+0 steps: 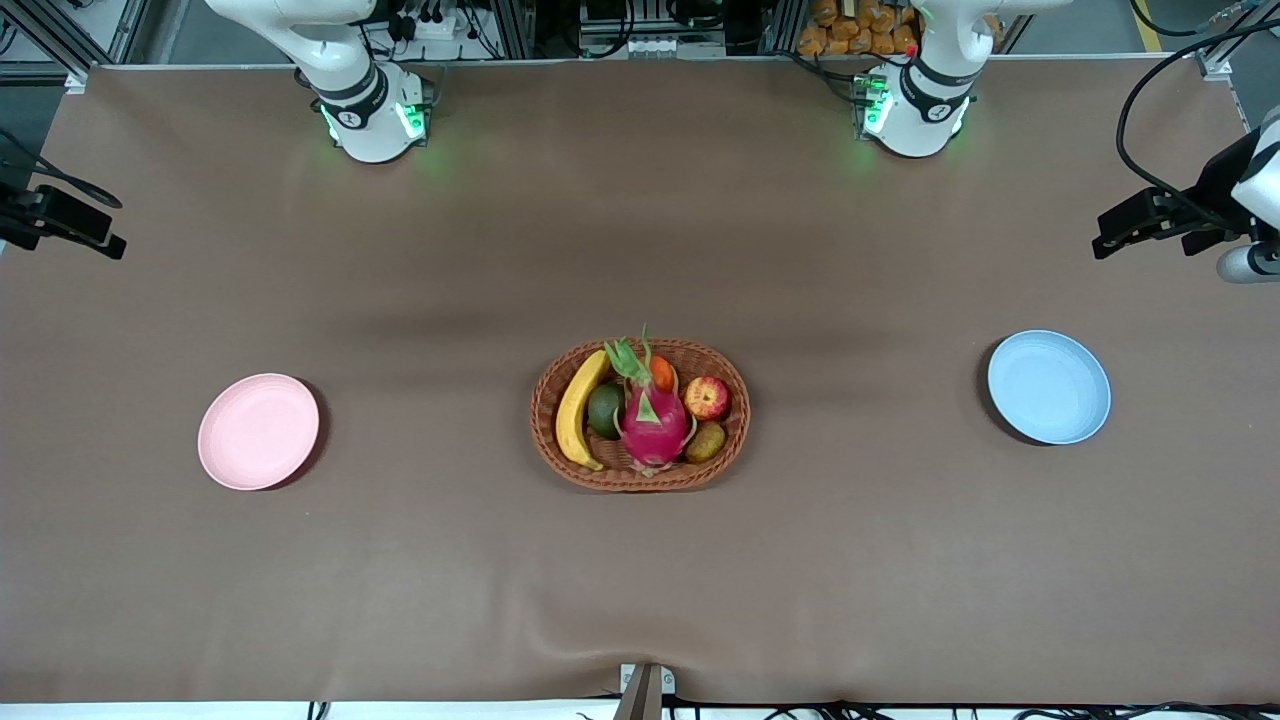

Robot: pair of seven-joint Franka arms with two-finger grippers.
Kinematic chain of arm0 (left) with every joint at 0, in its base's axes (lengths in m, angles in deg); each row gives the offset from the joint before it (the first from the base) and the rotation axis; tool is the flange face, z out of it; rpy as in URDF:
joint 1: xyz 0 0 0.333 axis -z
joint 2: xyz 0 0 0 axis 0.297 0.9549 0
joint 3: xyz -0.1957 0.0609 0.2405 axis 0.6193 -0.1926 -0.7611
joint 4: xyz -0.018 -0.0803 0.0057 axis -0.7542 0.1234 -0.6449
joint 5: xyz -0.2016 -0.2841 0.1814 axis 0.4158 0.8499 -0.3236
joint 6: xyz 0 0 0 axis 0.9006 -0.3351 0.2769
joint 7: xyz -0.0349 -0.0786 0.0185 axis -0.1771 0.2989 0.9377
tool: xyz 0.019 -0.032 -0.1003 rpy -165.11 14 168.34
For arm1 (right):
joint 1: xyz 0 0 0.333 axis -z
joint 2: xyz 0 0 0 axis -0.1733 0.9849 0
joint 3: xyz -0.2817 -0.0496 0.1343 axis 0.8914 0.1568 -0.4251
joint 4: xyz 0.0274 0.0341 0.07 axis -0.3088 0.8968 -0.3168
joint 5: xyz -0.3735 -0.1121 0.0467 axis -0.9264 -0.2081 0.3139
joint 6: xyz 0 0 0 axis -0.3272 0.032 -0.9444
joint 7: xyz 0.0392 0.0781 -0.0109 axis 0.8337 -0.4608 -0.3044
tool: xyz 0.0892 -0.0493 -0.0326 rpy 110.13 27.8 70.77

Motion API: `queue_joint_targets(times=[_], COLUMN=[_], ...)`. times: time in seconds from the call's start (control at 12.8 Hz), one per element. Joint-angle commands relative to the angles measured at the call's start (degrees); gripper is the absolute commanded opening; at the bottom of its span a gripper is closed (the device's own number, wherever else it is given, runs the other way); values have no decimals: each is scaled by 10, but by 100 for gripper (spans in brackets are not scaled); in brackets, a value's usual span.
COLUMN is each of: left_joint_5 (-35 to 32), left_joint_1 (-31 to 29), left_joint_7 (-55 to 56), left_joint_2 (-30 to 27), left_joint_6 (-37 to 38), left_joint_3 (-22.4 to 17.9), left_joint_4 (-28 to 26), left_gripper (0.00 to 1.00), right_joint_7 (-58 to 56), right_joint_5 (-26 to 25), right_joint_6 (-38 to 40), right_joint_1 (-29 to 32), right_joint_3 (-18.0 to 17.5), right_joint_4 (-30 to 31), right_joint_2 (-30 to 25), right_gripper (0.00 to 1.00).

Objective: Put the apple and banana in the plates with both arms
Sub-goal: 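Move the left gripper toward the basket while the right gripper moves toward the banana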

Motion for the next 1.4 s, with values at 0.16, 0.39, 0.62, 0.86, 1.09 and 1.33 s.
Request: queue_joint_targets(times=[0.16,0.39,0.62,0.86,1.09,1.33], left_joint_5=[3,4,11,16,41,47], left_joint_1=[1,2,2,10,11,13], left_joint_7=[-13,-11,-9,-2,-11,-11], left_joint_2=[3,3,16,43,83,97], left_joint_6=[3,3,3,-5,-49,-105], left_joint_3=[-1,-1,0,20,44,89], left_joint_4=[8,8,5,3,-5,-38], left_gripper=[100,100,100,100,100,100], right_joint_7=[-7,-7,-9,-9,-9,-8], right_joint_5=[-4,-4,-4,-3,-1,6], right_joint_6=[5,5,5,6,6,3], right_joint_1=[6,6,5,5,4,-9], right_joint_3=[-6,-6,-6,-6,-6,-6], right_joint_4=[-5,-5,-3,-1,0,14], right_joint_2=[0,1,2,3,5,6], right_gripper=[100,100,100,100,100,100])
